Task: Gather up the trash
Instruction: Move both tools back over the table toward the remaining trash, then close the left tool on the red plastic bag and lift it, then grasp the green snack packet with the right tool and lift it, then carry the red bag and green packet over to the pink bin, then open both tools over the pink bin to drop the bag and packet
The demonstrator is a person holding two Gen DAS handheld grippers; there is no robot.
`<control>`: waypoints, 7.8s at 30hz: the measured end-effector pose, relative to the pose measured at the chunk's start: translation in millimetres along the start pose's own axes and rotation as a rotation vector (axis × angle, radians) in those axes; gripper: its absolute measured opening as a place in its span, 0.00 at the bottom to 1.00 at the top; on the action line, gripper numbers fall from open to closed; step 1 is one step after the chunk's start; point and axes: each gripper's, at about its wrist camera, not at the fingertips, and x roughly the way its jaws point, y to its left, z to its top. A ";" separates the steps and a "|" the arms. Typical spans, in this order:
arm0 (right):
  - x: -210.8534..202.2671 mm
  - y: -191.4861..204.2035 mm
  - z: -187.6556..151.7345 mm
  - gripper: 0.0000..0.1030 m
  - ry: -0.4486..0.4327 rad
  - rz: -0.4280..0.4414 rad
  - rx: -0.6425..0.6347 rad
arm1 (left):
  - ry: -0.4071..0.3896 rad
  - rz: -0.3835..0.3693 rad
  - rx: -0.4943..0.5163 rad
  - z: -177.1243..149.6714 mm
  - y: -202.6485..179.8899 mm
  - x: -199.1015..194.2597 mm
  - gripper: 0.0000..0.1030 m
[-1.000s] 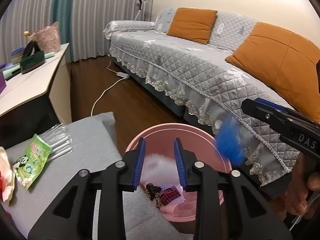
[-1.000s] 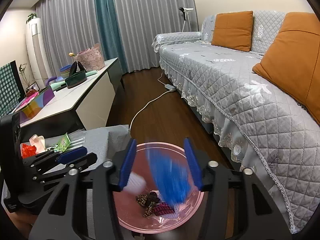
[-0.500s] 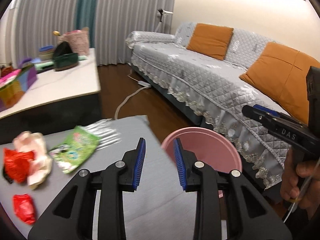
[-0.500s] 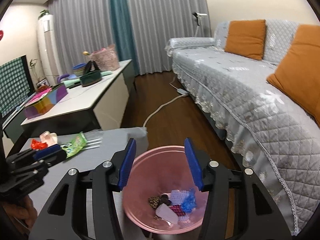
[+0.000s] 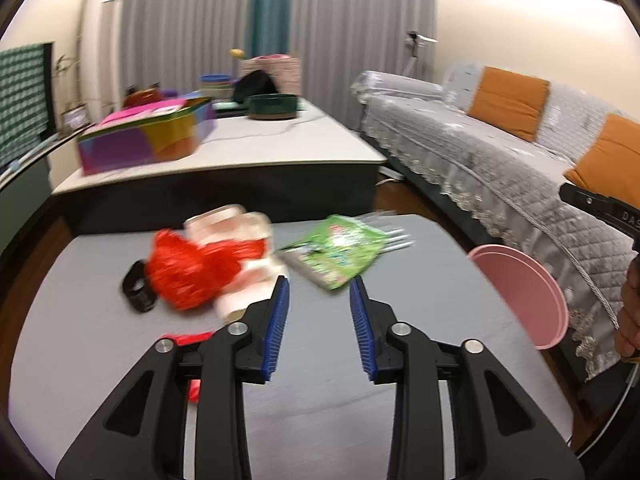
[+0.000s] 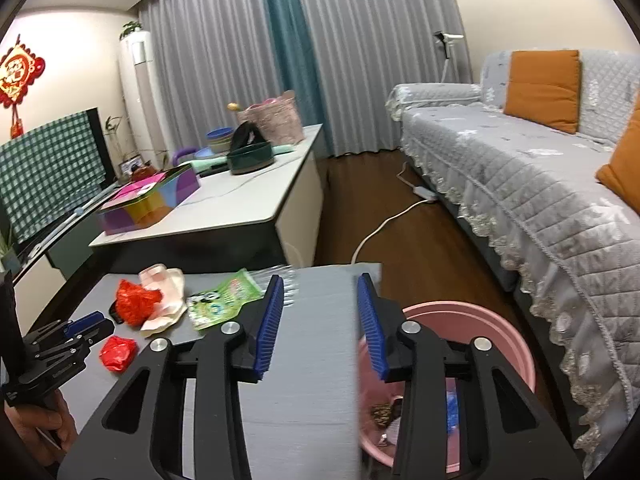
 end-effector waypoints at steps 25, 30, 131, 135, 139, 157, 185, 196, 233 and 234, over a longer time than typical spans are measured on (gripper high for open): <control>2.8 41.2 -3.3 0.37 0.002 0.046 -0.029 | 0.133 0.208 -0.127 -37.6 71.6 33.7 0.76; 5.9 38.1 -3.7 0.37 0.006 0.046 -0.015 | 0.204 0.200 -0.119 -45.1 70.5 47.9 0.79; 24.1 158.1 -22.3 0.01 0.081 0.117 -0.324 | 0.040 0.109 -0.108 -16.8 68.4 4.6 0.53; 6.3 144.2 -24.9 0.01 0.051 0.103 -0.298 | 0.026 0.096 -0.089 -16.7 57.7 -2.9 0.53; -4.1 128.8 -28.9 0.01 0.028 0.088 -0.257 | 0.011 0.079 -0.067 -16.9 44.4 -9.5 0.53; -21.0 77.8 -31.1 0.01 -0.024 0.022 -0.201 | 0.007 0.007 -0.002 -15.8 0.1 0.4 0.53; -38.4 24.9 -23.0 0.01 -0.061 -0.059 -0.123 | 0.005 -0.059 0.035 -9.4 -37.5 16.0 0.53; -51.9 -22.5 -14.3 0.01 -0.086 -0.128 -0.053 | 0.012 -0.131 0.082 -3.9 -81.3 22.7 0.53; -44.5 -133.5 -7.8 0.01 -0.043 -0.254 0.086 | 0.076 -0.391 0.251 20.0 -256.6 103.7 0.53; -43.8 -133.9 -8.1 0.01 -0.040 -0.254 0.088 | 0.079 -0.391 0.251 19.8 -255.7 104.2 0.53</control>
